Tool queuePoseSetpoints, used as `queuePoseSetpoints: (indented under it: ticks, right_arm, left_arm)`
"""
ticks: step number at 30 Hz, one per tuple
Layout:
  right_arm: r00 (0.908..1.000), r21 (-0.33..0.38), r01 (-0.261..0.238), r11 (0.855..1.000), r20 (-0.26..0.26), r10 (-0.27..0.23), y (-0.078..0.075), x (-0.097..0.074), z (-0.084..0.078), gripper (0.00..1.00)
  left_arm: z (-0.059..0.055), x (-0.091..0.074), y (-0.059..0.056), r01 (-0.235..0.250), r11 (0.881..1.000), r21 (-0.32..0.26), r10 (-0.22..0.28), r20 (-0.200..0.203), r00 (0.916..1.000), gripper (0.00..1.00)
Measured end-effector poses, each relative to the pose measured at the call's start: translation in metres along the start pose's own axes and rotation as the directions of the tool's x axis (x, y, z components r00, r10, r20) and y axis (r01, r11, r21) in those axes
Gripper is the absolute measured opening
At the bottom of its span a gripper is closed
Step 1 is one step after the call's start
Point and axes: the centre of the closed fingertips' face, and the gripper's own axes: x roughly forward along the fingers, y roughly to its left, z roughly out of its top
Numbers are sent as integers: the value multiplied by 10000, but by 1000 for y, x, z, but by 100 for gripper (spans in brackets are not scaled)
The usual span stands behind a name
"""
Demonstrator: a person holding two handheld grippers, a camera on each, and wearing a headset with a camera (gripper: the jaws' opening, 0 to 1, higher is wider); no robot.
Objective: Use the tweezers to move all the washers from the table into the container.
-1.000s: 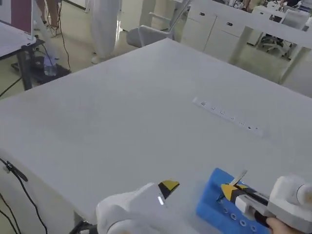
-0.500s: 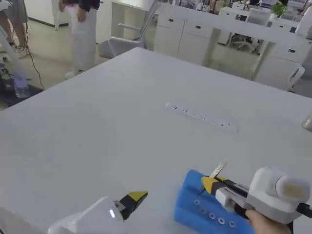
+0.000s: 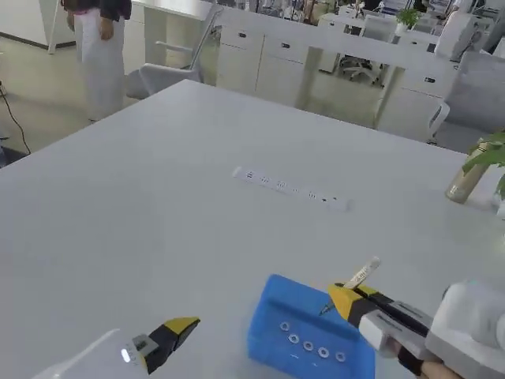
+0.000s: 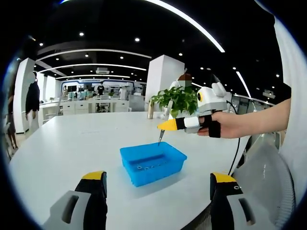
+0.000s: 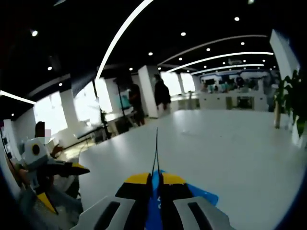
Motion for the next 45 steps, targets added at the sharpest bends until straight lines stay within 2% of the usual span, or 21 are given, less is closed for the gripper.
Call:
queuePoseSetpoints:
  ticks: [5,11,14,15,19,22,24,26,28,30,31,32,33,36,37,39,40,41,42,44,45]
  right_arm:
    - [9996,-83,155,9998,-246,-157,9,-29,-14,4]
    - [9996,353,245,9991,-165,-240,17,-50,-31,4]
    - [9989,117,258,9996,-396,-253,22,-58,-45,4]
    - [9988,75,259,9996,-426,-255,24,-60,-48,4]
    - [9962,-239,111,9997,-858,-131,30,-65,-63,4]
    - [9932,-733,-315,9968,-1139,230,40,-68,-69,4]
    - [9911,-836,-690,9941,-1193,587,45,-68,-69,4]
    - [9913,-873,-825,9928,-1099,727,43,-65,-67,4]
    - [9896,-894,-937,9916,-1172,830,45,-63,-69,4]
    - [9864,-998,-1060,9893,-1363,919,47,-62,-74,4]
    - [9816,-1251,-1198,9849,-1637,986,49,-61,-78,4]
    - [9792,-1469,-1268,9810,-1766,1001,50,-60,-81,4]
    - [9777,-1524,-1346,9791,-1814,1062,53,-59,-82,4]
    - [9680,-1637,-1613,9732,-2182,1238,62,-57,-89,4]
    - [9613,-1983,-1718,9650,-2478,1202,64,-57,-93,4]
    - [9522,-2260,-1991,9536,-2746,1338,71,-56,-97,4]
    - [9506,-2358,-2055,9498,-2789,1364,72,-56,-98,4]
    - [9500,-2424,-2103,9471,-2792,1395,75,-56,-98,4]
    - [9485,-2470,-2189,9440,-2807,1465,78,-57,-98,4]
    - [9471,-2578,-2304,9383,-2809,1554,81,-58,-97,4]
    - [9475,-2632,-2317,9365,-2791,1560,82,-59,-97,4]
  left_arm:
    - [0,0,1,-31,10000,-6,31,7,10000,90]
    - [-5,1,0,10,9999,124,-6,-355,9994,84]
    - [-8,1,0,68,9998,-166,-76,-482,9988,84]
    - [-6,1,-1,182,9994,-287,-191,-334,9993,84]
    - [-9,1,-3,318,9989,-356,-335,-493,9982,84]
    - [-7,-1,-9,628,9975,321,-610,-544,9967,71]
    - [-12,0,-10,685,9971,344,-653,-863,9941,69]
    - [-22,-1,-8,691,9950,726,-569,-1586,9857,68]
    - [-24,0,-13,985,9919,801,-822,-1867,9790,64]
    - [-31,-3,-15,1245,9881,908,-984,-2500,9632,52]
    - [-33,-4,-15,1375,9839,1138,-1003,-2847,9534,48]
    - [-34,-4,-15,1406,9828,1197,-999,-2958,9500,44]
    - [-33,-3,-18,1648,9754,1463,-1117,-3161,9421,41]
    - [-25,2,-21,1796,9660,1861,-1093,-3356,9356,37]
    - [-23,2,-25,2114,9571,1982,-1301,-3578,9247,36]
    - [-19,5,-28,2434,9418,2320,-1402,-3872,9113,33]
    - [-18,5,-31,2671,9353,2320,-1576,-4029,9016,32]
    - [-17,5,-32,2754,9343,2264,-1648,-4107,8967,31]
    - [-12,7,-33,2760,9343,2259,-1659,-4097,8970,30]
    - [-5,9,-37,3100,9232,2271,-1971,-4127,8893,26]
    - [-1,9,-39,3170,9197,2315,-2043,-4073,8901,25]
